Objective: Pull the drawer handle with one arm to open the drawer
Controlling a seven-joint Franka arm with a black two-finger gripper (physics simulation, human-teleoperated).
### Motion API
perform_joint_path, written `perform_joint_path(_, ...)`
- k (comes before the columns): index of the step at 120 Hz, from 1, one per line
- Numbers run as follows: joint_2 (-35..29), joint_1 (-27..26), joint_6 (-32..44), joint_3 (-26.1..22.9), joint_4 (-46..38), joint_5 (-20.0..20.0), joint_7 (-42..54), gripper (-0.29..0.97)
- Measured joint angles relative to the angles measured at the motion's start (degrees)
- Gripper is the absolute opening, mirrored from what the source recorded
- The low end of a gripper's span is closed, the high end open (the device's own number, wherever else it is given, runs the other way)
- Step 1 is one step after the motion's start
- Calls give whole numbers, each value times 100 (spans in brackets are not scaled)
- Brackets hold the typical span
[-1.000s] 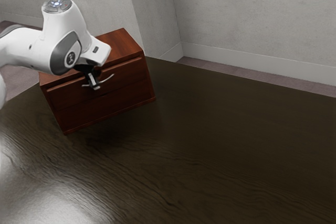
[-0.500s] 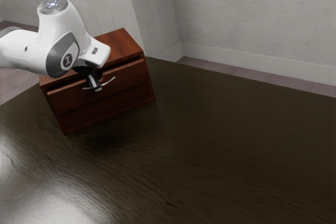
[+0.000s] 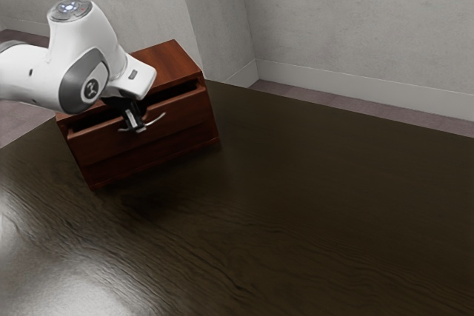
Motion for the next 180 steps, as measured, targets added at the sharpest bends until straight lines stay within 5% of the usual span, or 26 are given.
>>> perform_joint_path(180,-1518,-221,90,-593,-1671,-2,-101,-4)
